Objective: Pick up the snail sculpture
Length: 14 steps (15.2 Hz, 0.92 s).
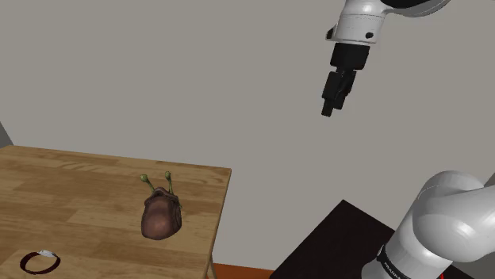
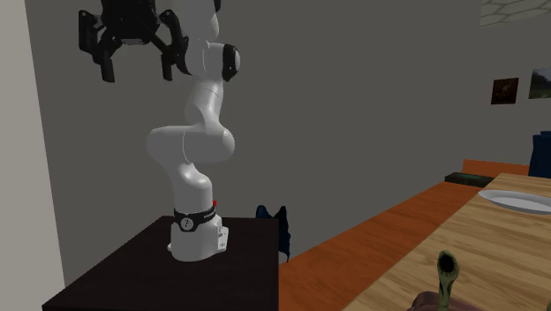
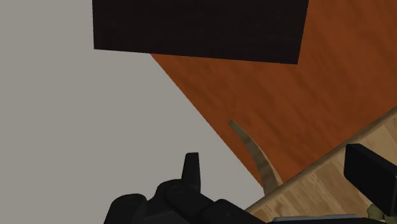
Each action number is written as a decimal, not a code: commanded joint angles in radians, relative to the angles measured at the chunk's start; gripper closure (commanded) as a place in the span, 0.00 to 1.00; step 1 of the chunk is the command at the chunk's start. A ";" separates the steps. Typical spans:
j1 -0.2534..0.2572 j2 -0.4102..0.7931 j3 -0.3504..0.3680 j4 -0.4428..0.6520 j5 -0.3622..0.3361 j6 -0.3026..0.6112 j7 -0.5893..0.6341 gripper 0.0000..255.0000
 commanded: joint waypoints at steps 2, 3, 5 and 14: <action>0.005 0.021 0.022 0.005 0.007 0.019 0.016 0.00; 0.010 0.043 0.044 0.012 0.012 0.037 0.032 0.00; 0.019 0.089 0.088 0.028 0.021 0.073 0.064 0.00; 0.039 0.342 0.283 0.160 0.000 0.211 0.222 0.00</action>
